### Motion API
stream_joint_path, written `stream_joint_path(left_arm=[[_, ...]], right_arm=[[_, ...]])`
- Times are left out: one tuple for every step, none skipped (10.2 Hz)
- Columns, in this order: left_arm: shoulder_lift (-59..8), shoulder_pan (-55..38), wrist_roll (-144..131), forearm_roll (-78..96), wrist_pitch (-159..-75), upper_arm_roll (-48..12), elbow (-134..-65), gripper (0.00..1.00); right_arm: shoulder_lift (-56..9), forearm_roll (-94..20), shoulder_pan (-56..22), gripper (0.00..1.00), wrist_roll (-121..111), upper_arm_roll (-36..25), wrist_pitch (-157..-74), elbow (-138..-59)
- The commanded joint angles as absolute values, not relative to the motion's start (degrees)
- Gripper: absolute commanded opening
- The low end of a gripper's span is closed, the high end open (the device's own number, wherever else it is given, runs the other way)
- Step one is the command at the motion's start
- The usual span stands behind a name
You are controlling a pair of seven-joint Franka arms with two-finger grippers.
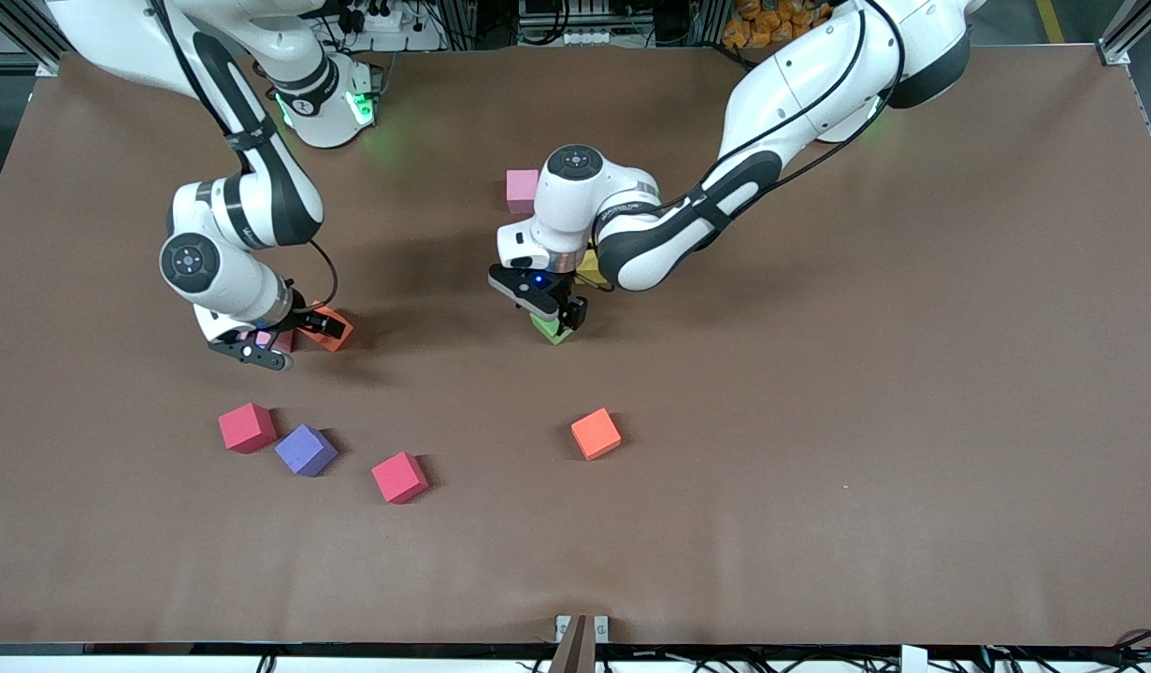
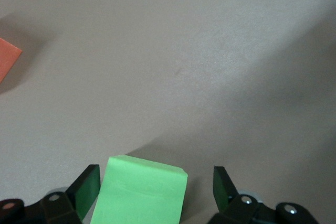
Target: Form number 2 with 11 blocks
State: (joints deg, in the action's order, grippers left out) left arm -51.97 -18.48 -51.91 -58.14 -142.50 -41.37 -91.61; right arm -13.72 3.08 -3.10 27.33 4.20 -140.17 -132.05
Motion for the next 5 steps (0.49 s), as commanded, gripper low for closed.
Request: stream_joint_path(left_arm=[[-53.00,-19.51,-53.17,-59.85,-142.65,-40.87,-90.00,0.94],[-53.00,-19.42,-53.17,-60.20,-142.65,-40.78,-90.26,0.95],[-52.91,-19.25,-52.91,-60.29,-142.65,-40.26,-90.70,0.96],[-52.91,-19.34,-52.65,-60.38,-142.56,-39.82,-90.88,0.96],[-52.91,-19.34,-52.47,-60.38,-142.47,-39.73,-91.14,0.96]], right_arm=[[-10.90,1.76,-2.72,1.00,25.32,4.57,-147.81,-138.94],[-10.99,1.76,-2.72,1.00,25.31,4.57,-148.18,-139.30],[-10.99,1.76,-2.72,1.00,25.31,4.57,-148.27,-139.83],[-10.99,1.76,-2.64,1.00,25.23,4.57,-148.27,-140.09],[-10.99,1.76,-2.46,1.00,25.22,4.57,-148.27,-140.10]])
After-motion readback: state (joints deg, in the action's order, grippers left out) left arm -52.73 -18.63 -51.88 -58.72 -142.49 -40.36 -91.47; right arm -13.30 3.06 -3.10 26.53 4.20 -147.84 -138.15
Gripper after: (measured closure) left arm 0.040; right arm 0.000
